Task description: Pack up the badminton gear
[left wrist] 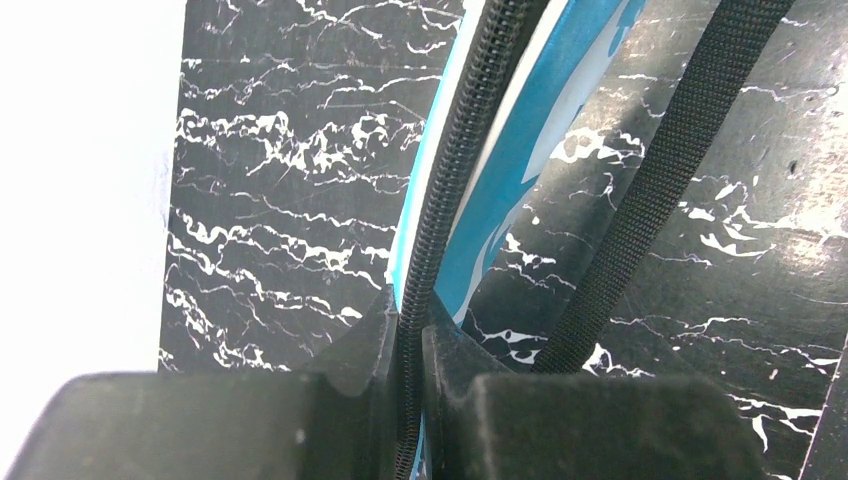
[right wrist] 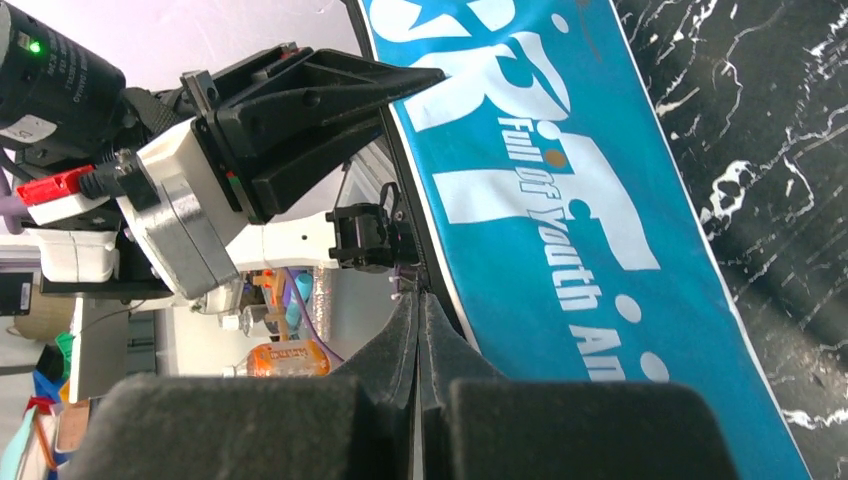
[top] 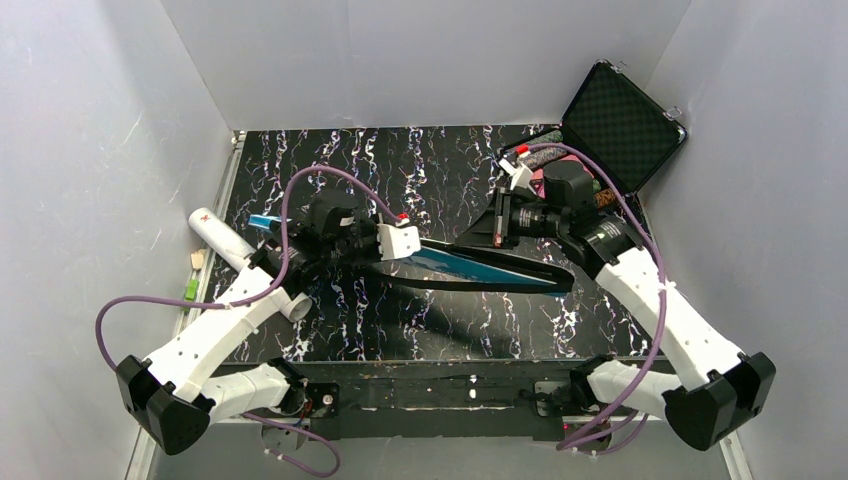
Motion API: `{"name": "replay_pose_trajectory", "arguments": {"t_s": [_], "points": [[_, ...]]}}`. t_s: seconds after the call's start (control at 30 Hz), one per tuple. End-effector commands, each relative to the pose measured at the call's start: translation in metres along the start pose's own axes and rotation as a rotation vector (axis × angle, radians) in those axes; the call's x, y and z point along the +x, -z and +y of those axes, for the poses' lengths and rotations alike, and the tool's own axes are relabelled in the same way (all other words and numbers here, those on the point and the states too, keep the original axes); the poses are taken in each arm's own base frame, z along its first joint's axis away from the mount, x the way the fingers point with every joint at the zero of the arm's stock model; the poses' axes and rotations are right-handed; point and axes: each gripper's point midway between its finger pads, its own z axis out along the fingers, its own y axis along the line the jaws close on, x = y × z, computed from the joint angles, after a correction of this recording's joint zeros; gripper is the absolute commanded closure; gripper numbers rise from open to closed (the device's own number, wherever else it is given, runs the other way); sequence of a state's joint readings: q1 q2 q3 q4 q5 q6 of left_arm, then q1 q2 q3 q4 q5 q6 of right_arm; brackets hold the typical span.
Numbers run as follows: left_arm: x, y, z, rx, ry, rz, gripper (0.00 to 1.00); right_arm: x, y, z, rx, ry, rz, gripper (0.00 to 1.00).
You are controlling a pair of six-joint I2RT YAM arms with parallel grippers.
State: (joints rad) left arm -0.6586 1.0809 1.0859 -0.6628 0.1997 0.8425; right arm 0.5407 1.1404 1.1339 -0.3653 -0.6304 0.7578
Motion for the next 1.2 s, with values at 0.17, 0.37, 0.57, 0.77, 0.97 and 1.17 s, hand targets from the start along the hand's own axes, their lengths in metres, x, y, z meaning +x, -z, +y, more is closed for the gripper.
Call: {"name": "replay_pose_trajectory", "arguments": {"t_s": [0.17,0.37,0.57,0.77,0.97,1.17], "points": [[-0.013,0.013,0.016,-0.074,-0.028,-0.045,1.0,0.019,0.042,-0.001,0.061,0.021,-0.02,0.99],[-0.011,0.014,0.015,-0.07,-0.034,-0.04,1.0,0.022,0.059,-0.002,0.085,0.005,-0.041,0.99],[-0.017,0.015,0.016,-0.058,-0.036,-0.051,1.0,0.007,0.048,-0.001,0.061,-0.021,-0.068,0.49],[-0.015,0.011,0.005,-0.004,-0.032,-0.047,1.0,-0.026,0.026,0.01,0.074,0.131,-0.095,0.28],[-0.027,0.017,-0.005,0.072,-0.063,-0.096,1.0,-0.023,0.0,0.0,0.235,0.388,0.011,0.22],[-0.036,0.017,-0.012,0.126,-0.039,-0.131,1.0,-0.004,-0.017,-0.008,0.216,0.487,0.076,0.27]]}}
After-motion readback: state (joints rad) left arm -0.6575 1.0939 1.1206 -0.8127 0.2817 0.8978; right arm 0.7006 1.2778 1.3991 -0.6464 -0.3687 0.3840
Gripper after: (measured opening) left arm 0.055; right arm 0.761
